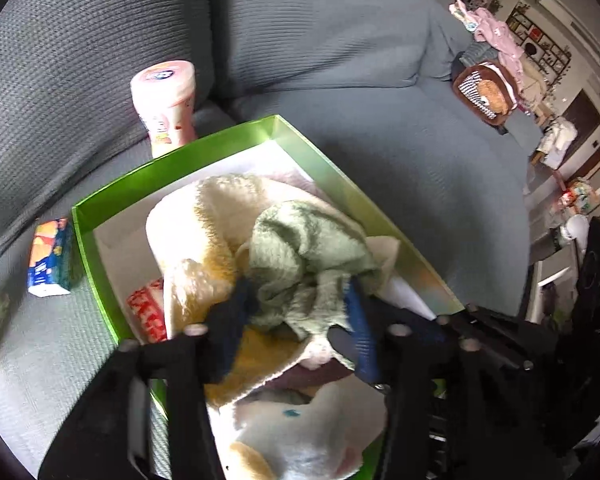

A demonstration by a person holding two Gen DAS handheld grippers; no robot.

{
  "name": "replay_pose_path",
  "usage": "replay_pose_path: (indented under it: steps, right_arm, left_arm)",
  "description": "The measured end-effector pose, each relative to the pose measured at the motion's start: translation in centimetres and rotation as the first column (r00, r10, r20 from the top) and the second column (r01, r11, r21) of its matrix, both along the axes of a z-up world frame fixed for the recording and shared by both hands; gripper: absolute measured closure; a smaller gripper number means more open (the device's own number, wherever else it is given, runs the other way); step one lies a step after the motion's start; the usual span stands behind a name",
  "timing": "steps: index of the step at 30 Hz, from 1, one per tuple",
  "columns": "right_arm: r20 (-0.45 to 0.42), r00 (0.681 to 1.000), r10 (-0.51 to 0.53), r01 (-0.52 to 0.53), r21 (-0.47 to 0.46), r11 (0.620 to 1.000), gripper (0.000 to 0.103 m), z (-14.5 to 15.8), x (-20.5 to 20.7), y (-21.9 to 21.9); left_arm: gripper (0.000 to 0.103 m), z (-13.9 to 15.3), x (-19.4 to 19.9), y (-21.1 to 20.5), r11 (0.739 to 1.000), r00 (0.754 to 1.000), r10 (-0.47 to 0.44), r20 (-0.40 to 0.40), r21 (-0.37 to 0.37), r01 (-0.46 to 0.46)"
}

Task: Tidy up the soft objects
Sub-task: 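Carry the green washcloth into the green box and open the right gripper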

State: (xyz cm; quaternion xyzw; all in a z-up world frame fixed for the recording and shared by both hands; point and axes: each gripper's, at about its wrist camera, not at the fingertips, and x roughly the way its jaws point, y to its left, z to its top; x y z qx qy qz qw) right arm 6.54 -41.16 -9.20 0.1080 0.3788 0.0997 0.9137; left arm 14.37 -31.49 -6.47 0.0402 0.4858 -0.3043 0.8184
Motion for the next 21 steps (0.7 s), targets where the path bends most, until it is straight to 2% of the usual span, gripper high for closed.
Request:
replay_pose_path:
  steps: [3, 6, 8, 10, 12, 15, 19, 21]
  right_arm:
    - [-0.013, 1.0, -0.007, 0.007, 0.006, 1.0, 0.064, 0.0, -0.3, -0.3]
    - [-0.024, 1.0, -0.016, 0.016, -0.003, 1.0, 0.063, 0.1, -0.8, -0.4]
    - [-0.019, 1.0, -0.022, 0.022, -0.008, 1.0, 0.063, 0.4, -1.5, -0.5]
    - [-0.01, 1.0, -0.028, 0.028, -0.021, 0.999, 0.063, 0.9, -2.0, -0.5]
    - [0.009, 0.999, -0.034, 0.034, -0.038, 0.999, 0.051, 1.5, -2.8, -0.2]
    - [0.059, 0.998, -0.035, 0.038, -0.055, 0.998, 0.042, 2.7, -4.3, 0.2]
    - [0.108, 0.994, -0.025, 0.033, -0.077, 0.996, 0.04, 4.1, -5.8, 1.3]
    - [0.128, 0.992, -0.022, 0.033, -0.084, 0.996, 0.036, 4.8, -6.3, 2.1]
  left_arm:
    - [0.045, 0.2, -0.4, 0.4, 1.0, 1.0, -0.005, 0.019, 0.01, 0.004]
    - [0.038, 0.7, -1.2, 0.6, 1.0, 0.999, -0.011, 0.043, 0.021, 0.01]
    - [0.027, 1.0, -1.3, 0.8, 1.0, 0.999, -0.009, 0.049, 0.017, 0.009]
    - [0.021, 1.5, -1.7, 1.2, 1.0, 0.998, -0.008, 0.059, 0.001, 0.008]
    - [0.015, 2.2, -2.2, 1.7, 1.0, 0.997, -0.001, 0.074, -0.007, 0.002]
    - [0.004, 3.2, -2.9, 2.9, 1.0, 0.993, 0.023, 0.118, -0.011, -0.022]
    - [0.001, 4.3, -3.9, 4.6, 0.999, 0.983, 0.05, 0.177, -0.006, -0.05]
    - [0.001, 4.7, -4.2, 5.6, 0.998, 0.981, 0.057, 0.188, -0.014, -0.055]
